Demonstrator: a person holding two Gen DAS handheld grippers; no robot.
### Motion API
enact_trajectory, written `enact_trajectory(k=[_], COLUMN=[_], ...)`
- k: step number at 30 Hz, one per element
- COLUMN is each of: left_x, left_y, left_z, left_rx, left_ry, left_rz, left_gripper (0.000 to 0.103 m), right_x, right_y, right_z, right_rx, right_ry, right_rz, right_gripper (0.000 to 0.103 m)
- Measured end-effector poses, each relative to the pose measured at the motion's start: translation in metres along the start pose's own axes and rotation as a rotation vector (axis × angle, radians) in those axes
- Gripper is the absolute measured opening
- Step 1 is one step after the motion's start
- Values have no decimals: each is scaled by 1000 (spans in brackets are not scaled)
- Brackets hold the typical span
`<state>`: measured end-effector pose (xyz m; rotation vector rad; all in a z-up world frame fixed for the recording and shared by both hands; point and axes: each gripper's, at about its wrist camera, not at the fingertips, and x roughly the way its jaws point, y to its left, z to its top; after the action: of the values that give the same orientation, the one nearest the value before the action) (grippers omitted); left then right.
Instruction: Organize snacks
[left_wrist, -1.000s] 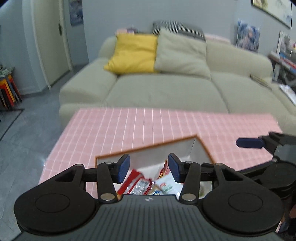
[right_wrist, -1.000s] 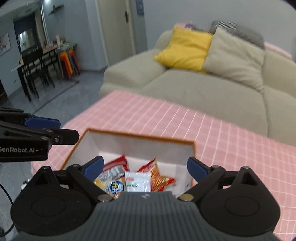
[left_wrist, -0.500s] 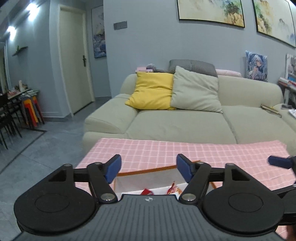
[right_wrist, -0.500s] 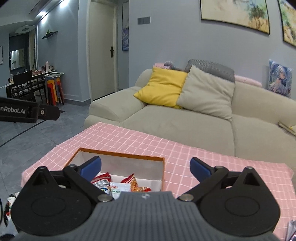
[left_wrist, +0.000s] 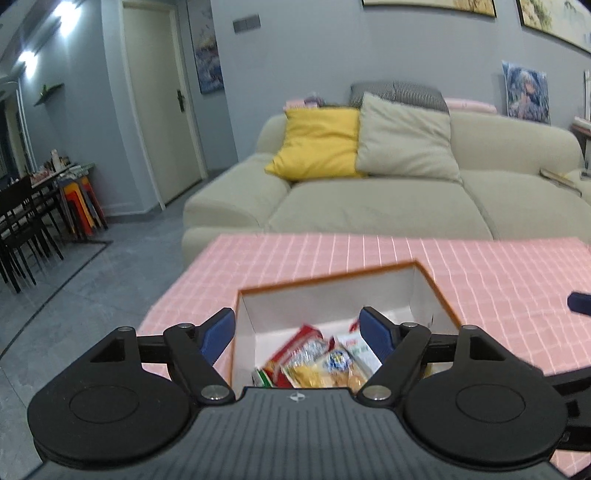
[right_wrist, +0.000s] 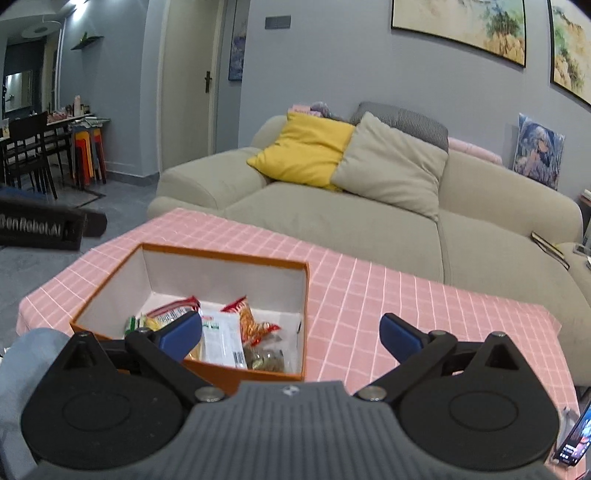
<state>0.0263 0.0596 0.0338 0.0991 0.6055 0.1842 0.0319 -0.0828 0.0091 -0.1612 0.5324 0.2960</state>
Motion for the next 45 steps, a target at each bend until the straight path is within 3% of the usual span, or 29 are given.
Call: enact_trajectory(k=[9, 45], left_x=[4, 4], left_y=[-4, -2], left_z=[-17, -15], left_rx=[16, 14], left_ry=[45, 72], left_rz=[-10, -21], left_gripper=[90, 90], right_x=[12, 11], right_y=[-5, 0], right_z=[-6, -7], right_rx=[26, 15], right_ry=[38, 53], right_rz=[-1, 16], right_gripper=[99, 99])
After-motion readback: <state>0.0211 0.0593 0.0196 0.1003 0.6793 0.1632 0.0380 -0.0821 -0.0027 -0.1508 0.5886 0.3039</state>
